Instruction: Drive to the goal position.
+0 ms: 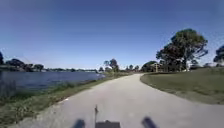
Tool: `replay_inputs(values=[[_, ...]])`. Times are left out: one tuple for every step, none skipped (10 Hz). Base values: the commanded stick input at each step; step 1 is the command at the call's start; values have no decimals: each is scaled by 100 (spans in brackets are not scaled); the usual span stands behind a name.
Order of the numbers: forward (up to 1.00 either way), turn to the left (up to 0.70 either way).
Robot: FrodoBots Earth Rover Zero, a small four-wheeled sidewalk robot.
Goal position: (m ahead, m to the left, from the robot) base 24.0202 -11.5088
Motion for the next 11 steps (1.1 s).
replay_inputs(values=[[85, 0], [85, 0], [85, 0], [85, 0], [85, 0], [85, 0], [85, 0], [85, 0], [85, 0], [85, 0], [85, 0]])
